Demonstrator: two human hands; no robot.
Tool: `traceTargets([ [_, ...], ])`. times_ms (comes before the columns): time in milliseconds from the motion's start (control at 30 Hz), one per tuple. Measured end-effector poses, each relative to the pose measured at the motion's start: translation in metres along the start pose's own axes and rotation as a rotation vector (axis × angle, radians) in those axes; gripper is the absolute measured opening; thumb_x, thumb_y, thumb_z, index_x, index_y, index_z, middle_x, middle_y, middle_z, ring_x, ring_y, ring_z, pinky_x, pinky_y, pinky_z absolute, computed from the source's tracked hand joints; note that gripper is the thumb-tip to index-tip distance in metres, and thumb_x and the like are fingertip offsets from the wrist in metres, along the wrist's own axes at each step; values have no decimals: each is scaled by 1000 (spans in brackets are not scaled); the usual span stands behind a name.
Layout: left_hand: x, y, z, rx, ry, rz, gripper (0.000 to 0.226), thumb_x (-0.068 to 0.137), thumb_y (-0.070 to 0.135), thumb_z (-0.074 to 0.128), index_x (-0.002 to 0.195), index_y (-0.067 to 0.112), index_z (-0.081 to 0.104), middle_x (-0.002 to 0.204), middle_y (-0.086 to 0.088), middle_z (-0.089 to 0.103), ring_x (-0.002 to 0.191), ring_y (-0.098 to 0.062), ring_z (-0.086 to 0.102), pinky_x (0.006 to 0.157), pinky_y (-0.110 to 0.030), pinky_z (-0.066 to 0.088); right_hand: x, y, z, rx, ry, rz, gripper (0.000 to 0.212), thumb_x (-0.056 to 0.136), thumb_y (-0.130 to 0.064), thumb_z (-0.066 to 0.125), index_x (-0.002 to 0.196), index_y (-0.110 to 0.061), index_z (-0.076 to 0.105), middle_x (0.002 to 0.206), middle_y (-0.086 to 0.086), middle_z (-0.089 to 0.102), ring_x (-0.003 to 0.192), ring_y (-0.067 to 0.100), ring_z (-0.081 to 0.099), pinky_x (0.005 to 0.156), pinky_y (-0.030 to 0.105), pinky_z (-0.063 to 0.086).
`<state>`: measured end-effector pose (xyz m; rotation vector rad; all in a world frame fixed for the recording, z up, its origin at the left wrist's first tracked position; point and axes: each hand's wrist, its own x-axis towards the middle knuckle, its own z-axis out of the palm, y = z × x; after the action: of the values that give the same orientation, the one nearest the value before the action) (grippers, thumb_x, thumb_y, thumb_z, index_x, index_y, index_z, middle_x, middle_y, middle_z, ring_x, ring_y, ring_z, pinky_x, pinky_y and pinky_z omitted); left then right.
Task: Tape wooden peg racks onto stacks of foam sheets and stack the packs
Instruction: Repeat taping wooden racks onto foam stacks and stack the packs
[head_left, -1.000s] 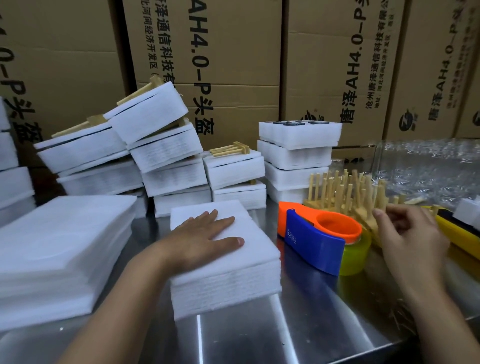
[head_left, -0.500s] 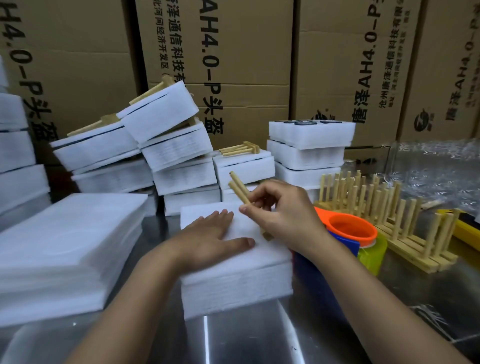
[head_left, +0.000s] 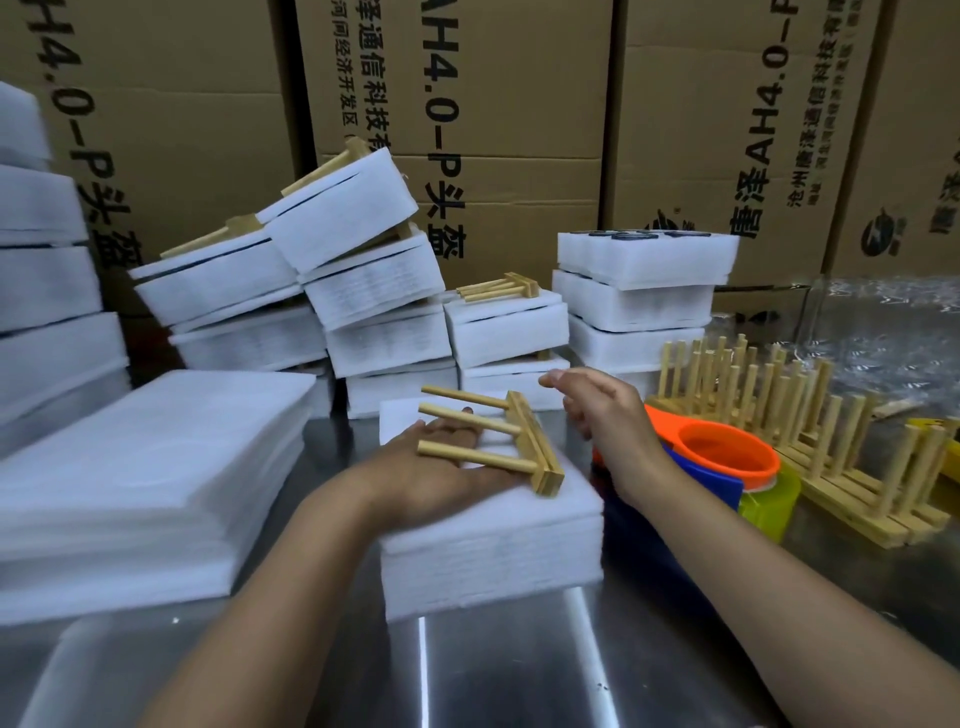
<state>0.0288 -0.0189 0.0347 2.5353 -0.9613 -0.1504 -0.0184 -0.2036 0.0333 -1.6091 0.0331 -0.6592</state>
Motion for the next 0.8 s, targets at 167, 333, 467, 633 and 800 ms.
traceTargets([
  [167, 1, 2, 0, -14, 5, -8, 87, 57, 91, 36, 135, 52, 37, 151, 15, 31, 137, -10, 29, 113, -36, 28, -4, 8, 13, -41, -157, 110, 10, 83, -14, 68, 94, -15, 68, 68, 0, 52, 60, 6, 49, 57, 15, 36],
  [333, 1, 2, -1, -10, 32, 20, 57, 89, 57, 41, 143, 40, 32, 152, 8, 32, 139, -15, 28, 115, -36, 24, -5, 8, 14, -54, -178, 128, 16, 82, -5, 67, 93, -17, 68, 67, 0, 44, 58, 8, 45, 52, 12, 37],
  [467, 1, -6, -2, -258, 227, 34, 45, 98, 7, 37, 139, 25, 43, 141, 2, 49, 126, -11, 47, 95, -13, 34, -7, 7, 14, -10, -171, 157, 16, 84, -3, 64, 92, -16, 69, 73, 5, 49, 62, 11, 48, 52, 13, 40],
  [633, 13, -20, -4, -662, 577, -160, 39, 97, 4, 32, 125, 23, 52, 112, 0, 65, 80, -9, 56, 53, -17, 41, -10, 4, 15, 24, -126, 159, 19, 85, 1, 60, 91, -13, 70, 77, 3, 58, 55, 5, 49, 48, 10, 40],
  [800, 17, -30, -7, -794, 618, -391, 35, 96, 14, 42, 131, 12, 48, 119, -3, 50, 100, -18, 49, 79, -27, 39, -9, 5, 14, 47, -48, 119, 20, 84, -1, 61, 89, -18, 71, 86, 5, 61, 59, 5, 49, 49, 9, 39],
])
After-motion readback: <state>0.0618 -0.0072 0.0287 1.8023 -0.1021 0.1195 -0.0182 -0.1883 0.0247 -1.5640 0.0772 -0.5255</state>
